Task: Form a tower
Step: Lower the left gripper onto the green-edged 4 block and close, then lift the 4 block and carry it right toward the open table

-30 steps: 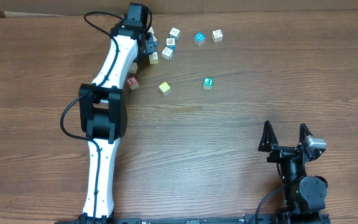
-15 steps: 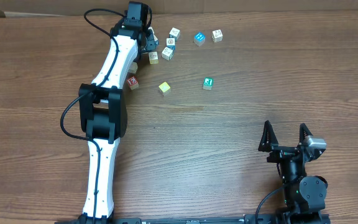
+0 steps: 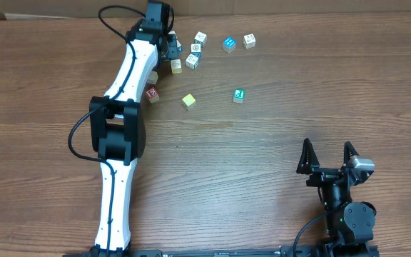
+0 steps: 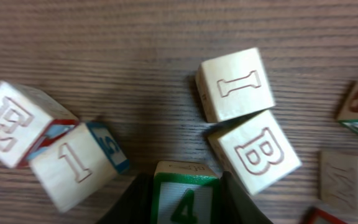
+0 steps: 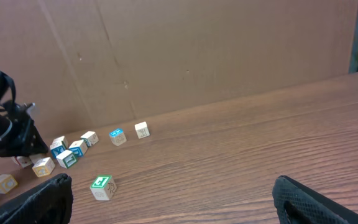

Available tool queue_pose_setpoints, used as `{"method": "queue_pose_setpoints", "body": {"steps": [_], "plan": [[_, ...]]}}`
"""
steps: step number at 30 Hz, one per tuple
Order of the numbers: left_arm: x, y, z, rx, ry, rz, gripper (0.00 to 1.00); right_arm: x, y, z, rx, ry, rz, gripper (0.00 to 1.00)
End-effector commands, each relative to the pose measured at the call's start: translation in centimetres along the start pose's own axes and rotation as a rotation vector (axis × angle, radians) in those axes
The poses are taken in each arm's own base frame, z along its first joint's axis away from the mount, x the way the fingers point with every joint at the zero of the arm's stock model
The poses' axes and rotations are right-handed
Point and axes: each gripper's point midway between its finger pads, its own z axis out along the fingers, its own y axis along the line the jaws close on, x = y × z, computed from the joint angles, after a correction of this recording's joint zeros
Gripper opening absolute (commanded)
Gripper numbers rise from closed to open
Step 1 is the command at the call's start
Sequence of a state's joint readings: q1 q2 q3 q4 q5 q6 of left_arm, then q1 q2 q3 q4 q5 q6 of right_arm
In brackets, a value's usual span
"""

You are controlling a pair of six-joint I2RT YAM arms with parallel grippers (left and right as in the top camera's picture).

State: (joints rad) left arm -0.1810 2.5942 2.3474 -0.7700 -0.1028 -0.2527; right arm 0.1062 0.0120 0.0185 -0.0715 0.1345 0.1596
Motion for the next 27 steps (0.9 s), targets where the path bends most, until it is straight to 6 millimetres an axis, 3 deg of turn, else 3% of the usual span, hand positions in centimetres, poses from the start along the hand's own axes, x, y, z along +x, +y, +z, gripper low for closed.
{"method": "queue_pose_setpoints", "body": {"steps": [1,8,16,21,27], "plan": [[-6.3,0.3,-9.0,0.016,-0.173,0.002,0.24,0.2,0.1,0.0,-0.006,-0.001,-0.004,1.00],[-8.3,0.9,-20.9,0.018,-0.256,-0.005,0.24,0.2,0.1,0.0,-0.006,-0.001,-0.004,1.00],[-6.0,1.6,-34.0,0.049,-0.298,0.002,0.19,0.2,0.1,0.0,-0.006,-0.001,-0.004,1.00],[-3.6,2.2,-38.6,0.063,-0.283,0.011,0.19,0.2,0.1,0.0,-0.006,-0.001,-0.004,1.00],[0.9,1.6,-39.3,0.078,-0.136,0.001,0.20,0.2,0.1,0.0,-0.006,-0.001,-0.004,1.00]]}}
